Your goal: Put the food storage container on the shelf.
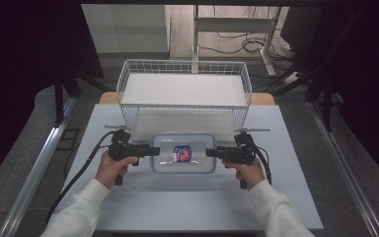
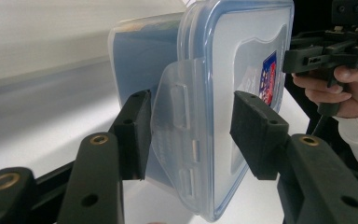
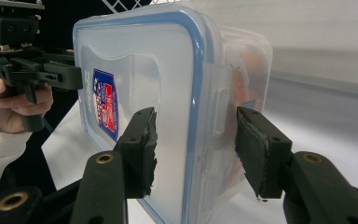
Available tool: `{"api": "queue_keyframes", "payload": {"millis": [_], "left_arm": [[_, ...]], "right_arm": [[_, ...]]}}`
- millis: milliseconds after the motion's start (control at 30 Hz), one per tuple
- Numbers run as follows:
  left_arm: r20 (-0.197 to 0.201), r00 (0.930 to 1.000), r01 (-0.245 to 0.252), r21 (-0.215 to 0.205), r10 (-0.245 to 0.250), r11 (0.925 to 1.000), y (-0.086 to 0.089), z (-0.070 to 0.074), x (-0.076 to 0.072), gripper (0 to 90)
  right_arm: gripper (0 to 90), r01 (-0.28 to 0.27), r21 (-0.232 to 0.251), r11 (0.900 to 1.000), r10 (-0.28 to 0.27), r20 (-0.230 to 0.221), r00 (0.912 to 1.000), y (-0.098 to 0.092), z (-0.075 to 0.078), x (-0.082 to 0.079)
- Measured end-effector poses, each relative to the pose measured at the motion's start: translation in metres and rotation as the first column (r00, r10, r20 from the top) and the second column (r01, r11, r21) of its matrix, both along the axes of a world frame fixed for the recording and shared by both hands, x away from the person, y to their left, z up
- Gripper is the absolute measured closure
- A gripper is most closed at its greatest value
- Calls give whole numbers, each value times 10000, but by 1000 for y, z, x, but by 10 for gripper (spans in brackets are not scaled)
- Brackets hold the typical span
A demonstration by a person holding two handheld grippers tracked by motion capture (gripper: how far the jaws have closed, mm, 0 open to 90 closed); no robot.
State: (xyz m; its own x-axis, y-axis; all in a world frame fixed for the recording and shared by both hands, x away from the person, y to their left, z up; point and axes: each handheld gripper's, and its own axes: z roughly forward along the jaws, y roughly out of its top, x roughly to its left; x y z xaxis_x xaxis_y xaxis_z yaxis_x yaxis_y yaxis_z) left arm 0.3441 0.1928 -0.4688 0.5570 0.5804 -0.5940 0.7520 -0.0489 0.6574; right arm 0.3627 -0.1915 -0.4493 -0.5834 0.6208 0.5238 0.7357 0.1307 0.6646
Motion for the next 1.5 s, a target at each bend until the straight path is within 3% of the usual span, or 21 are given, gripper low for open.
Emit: {"api": "queue_keyframes", "payload": {"millis": [533,833,1100,1500], "left_arm": [[233,9997,-123,-76,125,9999,5,-3,35,493],[-153,9997,-215,-23,215,9998,3,-19,54,493],[-443,9989,-177,134,183,9998,2,-30,64,490],[-1003,9924,-751,-309,717,9967,2,-34,70,479]], "right_arm": [[494,40,-16,10000,-39,276,9996,5,2,38],[485,174,-17,9998,-174,-75,9998,6,-17,58],[472,428,-203,9989,-436,-404,9982,8,-29,65],[443,1012,-68,9948,-1014,-519,9935,12,-35,69]]}}
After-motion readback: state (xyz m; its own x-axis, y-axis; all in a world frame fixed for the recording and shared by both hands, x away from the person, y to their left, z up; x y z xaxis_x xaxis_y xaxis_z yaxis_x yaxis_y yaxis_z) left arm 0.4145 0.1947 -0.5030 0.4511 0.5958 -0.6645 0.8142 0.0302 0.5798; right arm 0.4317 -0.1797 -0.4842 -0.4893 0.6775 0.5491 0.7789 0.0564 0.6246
